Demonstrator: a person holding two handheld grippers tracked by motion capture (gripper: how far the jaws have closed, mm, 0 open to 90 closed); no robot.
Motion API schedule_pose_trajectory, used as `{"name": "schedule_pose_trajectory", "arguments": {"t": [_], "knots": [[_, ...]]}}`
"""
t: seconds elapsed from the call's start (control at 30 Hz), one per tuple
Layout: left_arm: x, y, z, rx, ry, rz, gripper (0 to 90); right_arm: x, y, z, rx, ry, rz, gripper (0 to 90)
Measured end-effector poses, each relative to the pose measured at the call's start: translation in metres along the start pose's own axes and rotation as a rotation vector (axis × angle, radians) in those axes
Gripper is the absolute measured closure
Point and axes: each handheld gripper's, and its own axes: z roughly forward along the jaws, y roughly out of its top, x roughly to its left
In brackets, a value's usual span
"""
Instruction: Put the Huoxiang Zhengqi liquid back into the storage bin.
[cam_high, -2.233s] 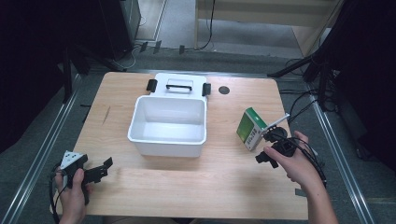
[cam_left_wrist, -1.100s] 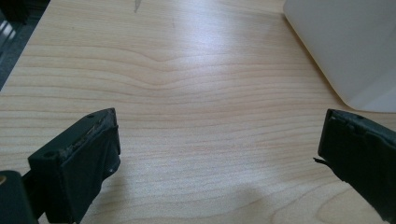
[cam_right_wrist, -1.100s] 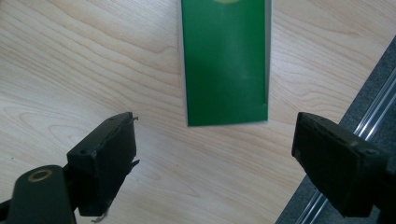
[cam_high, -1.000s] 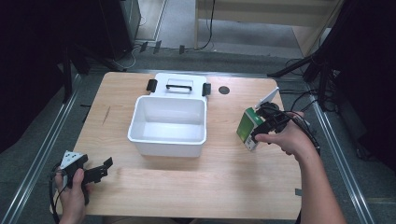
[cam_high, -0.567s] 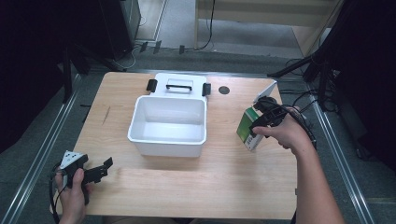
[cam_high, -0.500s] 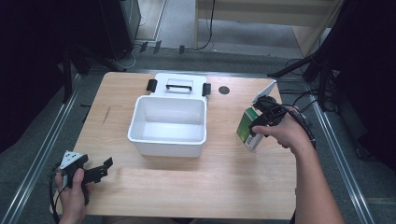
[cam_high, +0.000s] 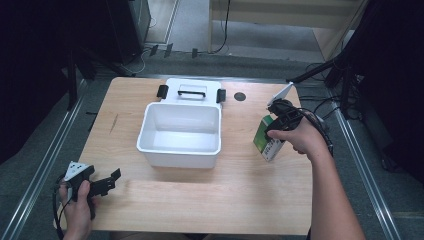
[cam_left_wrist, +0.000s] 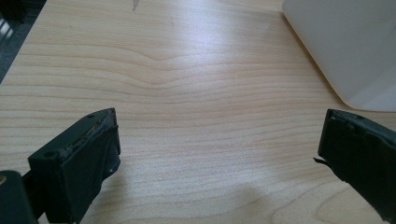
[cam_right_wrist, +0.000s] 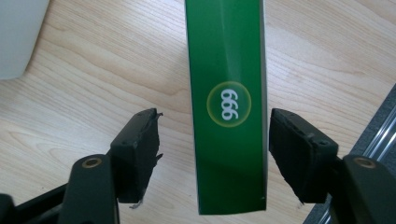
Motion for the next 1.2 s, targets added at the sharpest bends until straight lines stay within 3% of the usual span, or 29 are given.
{"name": "schedule_pose_trajectory", "arguments": {"t": [0.17,0.27,0.67,0.83,1.03,1.07,1.1,1.13,1.2], "knots": [[0.0,0.0,0.0,0.0,0.0,0.001,0.1,-0.003,0.004,0.003,-0.005,0.033,0.015,40.6],[0.0,0.0,0.0,-0.001,0.001,0.001,0.1,-0.004,0.009,0.009,0.036,0.009,0.023,44.4],[0.0,0.0,0.0,-0.001,-0.004,0.0,0.1,0.001,0.014,0.013,0.055,0.004,0.018,63.4],[0.0,0.0,0.0,0.0,-0.004,0.001,0.1,0.004,0.013,0.012,0.036,-0.01,-0.06,64.5],[0.0,0.0,0.0,0.0,-0.002,0.001,0.1,0.013,0.008,0.006,0.004,-0.038,-0.233,64.4],[0.0,0.0,0.0,0.0,-0.001,0.001,0.1,0.013,0.008,0.006,0.004,-0.038,-0.233,64.4],[0.0,0.0,0.0,0.0,-0.001,0.001,0.1,0.017,0.007,0.002,-0.004,-0.045,-0.298,64.5],[0.0,0.0,0.0,0.0,-0.001,0.001,0.1,0.017,0.007,0.002,-0.004,-0.045,-0.298,64.5],[0.0,0.0,0.0,0.0,-0.002,0.001,0.1,0.024,0.005,-0.004,-0.014,-0.017,-0.367,64.4]]}}
